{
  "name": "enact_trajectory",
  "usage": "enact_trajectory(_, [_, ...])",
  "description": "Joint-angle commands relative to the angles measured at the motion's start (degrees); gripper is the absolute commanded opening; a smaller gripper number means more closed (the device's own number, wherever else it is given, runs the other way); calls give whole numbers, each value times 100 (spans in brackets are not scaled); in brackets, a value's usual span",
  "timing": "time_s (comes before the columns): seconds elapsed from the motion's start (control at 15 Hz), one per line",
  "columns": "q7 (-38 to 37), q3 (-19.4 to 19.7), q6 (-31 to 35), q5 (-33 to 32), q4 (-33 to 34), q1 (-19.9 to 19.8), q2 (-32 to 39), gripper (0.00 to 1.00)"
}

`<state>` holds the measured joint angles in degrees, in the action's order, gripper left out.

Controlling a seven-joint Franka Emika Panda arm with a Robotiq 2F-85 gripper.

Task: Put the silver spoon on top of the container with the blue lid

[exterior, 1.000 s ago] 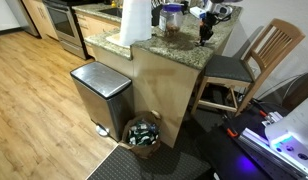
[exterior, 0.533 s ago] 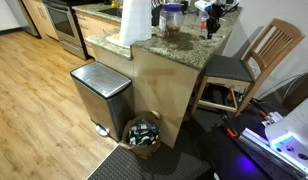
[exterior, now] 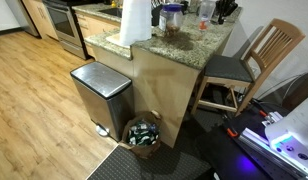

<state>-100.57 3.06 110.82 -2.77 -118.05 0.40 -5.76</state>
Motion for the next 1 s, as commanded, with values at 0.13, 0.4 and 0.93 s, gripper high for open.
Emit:
enact_trajectory(0.13, [24, -153, -177, -25, 433, -58, 375, 0])
enact_trajectory(0.4, [-7, -206, -444, 487, 1523, -40, 384, 0])
enact_trajectory(0.93, [-263, -229, -418, 703, 1993, -39, 343, 0])
